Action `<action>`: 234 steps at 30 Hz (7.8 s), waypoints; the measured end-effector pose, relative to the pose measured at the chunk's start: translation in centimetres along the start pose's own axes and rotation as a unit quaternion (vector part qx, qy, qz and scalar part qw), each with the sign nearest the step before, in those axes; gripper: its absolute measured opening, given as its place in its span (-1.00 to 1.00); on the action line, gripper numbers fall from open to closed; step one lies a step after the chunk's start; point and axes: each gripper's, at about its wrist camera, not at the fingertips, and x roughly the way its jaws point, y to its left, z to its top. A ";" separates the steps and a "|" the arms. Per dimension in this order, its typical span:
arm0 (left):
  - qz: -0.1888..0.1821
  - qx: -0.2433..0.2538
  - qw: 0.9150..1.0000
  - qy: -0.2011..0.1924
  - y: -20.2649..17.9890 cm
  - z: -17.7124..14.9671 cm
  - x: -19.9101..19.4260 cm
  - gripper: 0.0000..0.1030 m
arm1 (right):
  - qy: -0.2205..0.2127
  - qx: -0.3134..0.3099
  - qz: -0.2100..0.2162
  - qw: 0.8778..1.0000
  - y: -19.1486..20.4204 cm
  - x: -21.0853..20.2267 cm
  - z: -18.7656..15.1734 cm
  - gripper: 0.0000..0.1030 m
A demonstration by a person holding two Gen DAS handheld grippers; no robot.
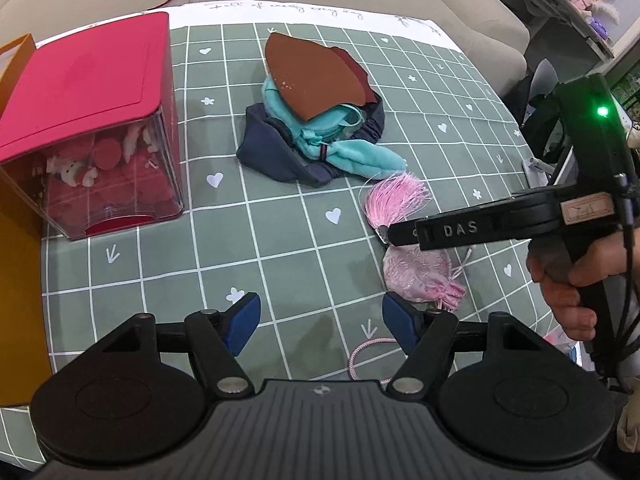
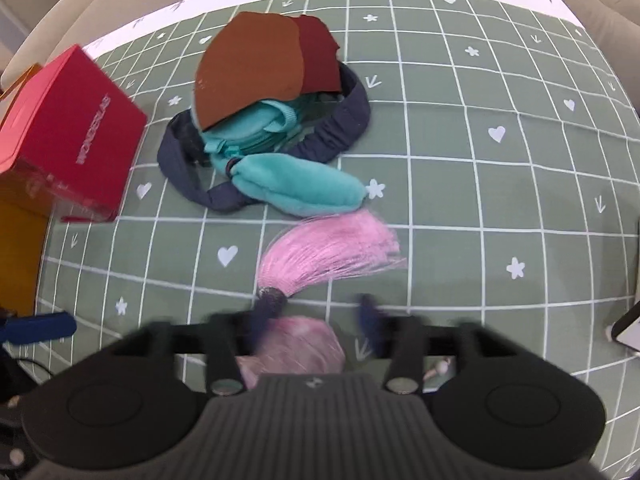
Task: Organize soft objects
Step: 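Move the right tool to the pink tasseled pouch and close on it, then grasp the navy headband with the left tool while the right tool lifts the pink pouch, then carry the navy headband and pink pouch with both tools over the white box, then open the right tool to drop the pink pouch while the left tool releases the headband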
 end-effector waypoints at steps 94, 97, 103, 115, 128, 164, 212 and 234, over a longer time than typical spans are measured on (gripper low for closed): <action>0.018 -0.061 0.968 -0.243 1.2 7.6 -5.8 -0.96 | -0.008 0.010 0.014 1.000 -1.9 -1.2 -1.5 0.05; 0.037 -0.075 0.971 -0.225 1.6 8.9 -5.4 -0.96 | -0.005 0.011 0.014 1.000 -1.9 -0.9 -1.4 0.05; 0.024 -0.094 0.967 -0.234 2.9 9.4 -5.7 -0.96 | -0.009 0.014 0.019 1.000 -2.3 -1.1 -1.4 0.05; -0.008 -0.086 0.975 -0.203 2.8 8.8 -6.4 -0.96 | -0.029 0.033 0.006 0.999 -2.4 -2.9 -1.0 0.05; -0.054 -0.085 0.987 -0.127 2.8 8.2 -6.7 -0.96 | -0.115 0.119 0.002 0.986 -3.7 -8.1 0.4 0.05; 0.017 -0.095 0.970 -0.224 14.4 3.7 -23.0 -0.96 | -0.210 -0.044 0.131 0.968 23.7 -17.3 5.3 0.05; 0.154 -0.205 0.937 -0.237 31.9 -1.8 -11.5 -0.94 | -0.106 -0.128 0.023 0.986 40.7 2.1 8.7 0.07; 0.159 -0.173 0.936 -0.263 29.8 -2.1 -14.7 0.49 | -0.101 -0.132 0.022 0.986 40.5 2.1 8.6 0.14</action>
